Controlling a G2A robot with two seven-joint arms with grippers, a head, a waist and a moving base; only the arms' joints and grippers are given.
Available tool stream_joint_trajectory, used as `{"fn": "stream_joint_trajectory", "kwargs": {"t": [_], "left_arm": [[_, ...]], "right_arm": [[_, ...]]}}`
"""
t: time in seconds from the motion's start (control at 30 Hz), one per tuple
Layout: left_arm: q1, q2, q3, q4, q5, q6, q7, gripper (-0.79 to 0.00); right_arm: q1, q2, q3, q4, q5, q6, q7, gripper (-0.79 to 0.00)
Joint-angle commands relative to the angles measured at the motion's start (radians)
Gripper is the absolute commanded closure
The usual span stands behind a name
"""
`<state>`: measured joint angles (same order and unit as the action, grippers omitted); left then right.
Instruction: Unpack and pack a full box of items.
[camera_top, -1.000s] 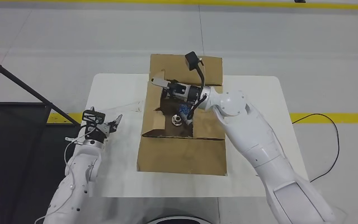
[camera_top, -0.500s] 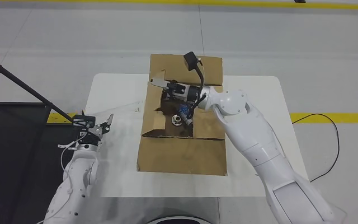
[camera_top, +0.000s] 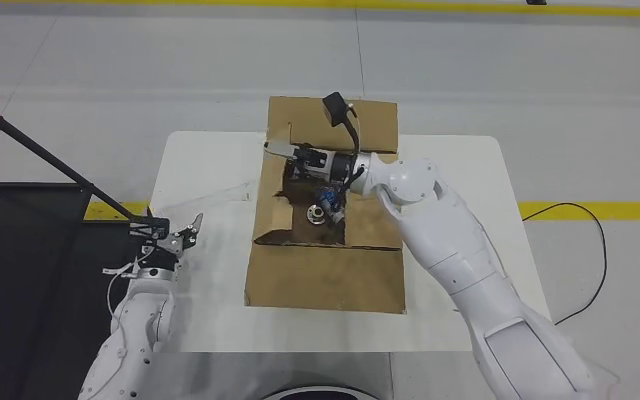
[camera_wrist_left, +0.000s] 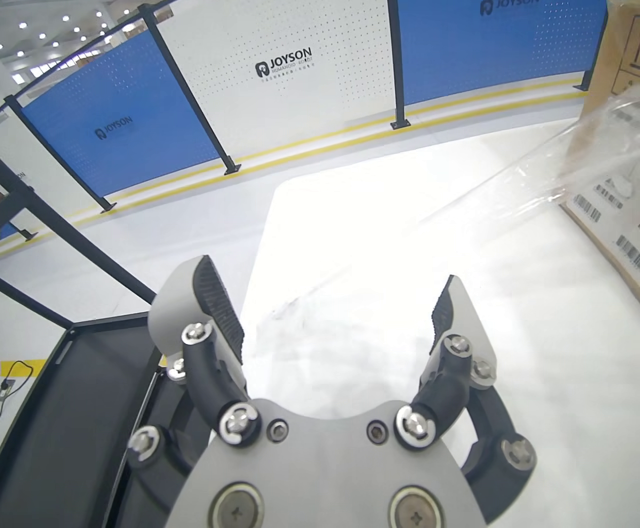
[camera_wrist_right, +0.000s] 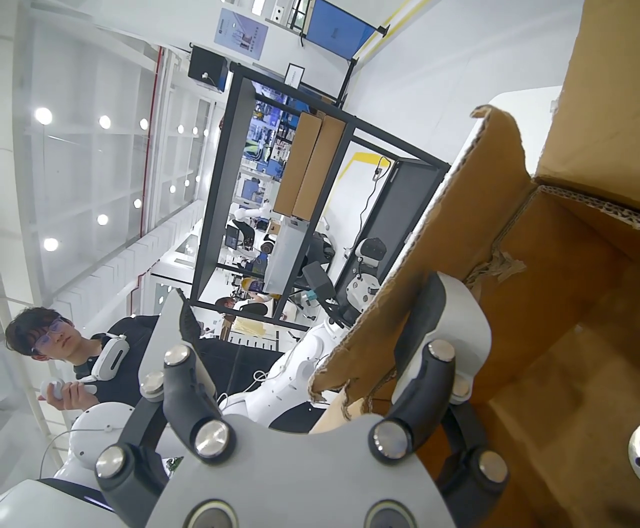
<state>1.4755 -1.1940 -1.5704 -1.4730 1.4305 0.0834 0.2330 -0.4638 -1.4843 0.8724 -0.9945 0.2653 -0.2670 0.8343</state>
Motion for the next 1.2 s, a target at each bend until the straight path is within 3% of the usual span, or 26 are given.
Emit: {"fn": "stream_joint_trajectory", "kwargs": {"t": [0.0,0.37,0.67,1.17], "left_arm": [[0.014,-0.001,-0.005,-0.010,-0.015,-0.008,0.010,-0.785],[0.176,-0.001,-0.114,-0.169,-0.157,-0.055,0.074,-0.785],[0.282,-0.005,-0.233,-0.261,-0.380,-0.148,0.097,-0.785],[0.336,-0.010,-0.318,-0.292,-0.502,-0.259,0.078,-0.785]], "right_arm": [[0.004,-0.005,-0.009,-0.002,0.001,0.001,-0.003,-0.785],[0.034,-0.055,-0.101,-0.014,-0.046,0.004,-0.100,-0.785],[0.096,-0.124,-0.205,0.087,-0.083,0.023,-0.176,-0.785],[0.164,-0.233,-0.289,0.297,-0.081,0.004,-0.201,-0.785]]}}
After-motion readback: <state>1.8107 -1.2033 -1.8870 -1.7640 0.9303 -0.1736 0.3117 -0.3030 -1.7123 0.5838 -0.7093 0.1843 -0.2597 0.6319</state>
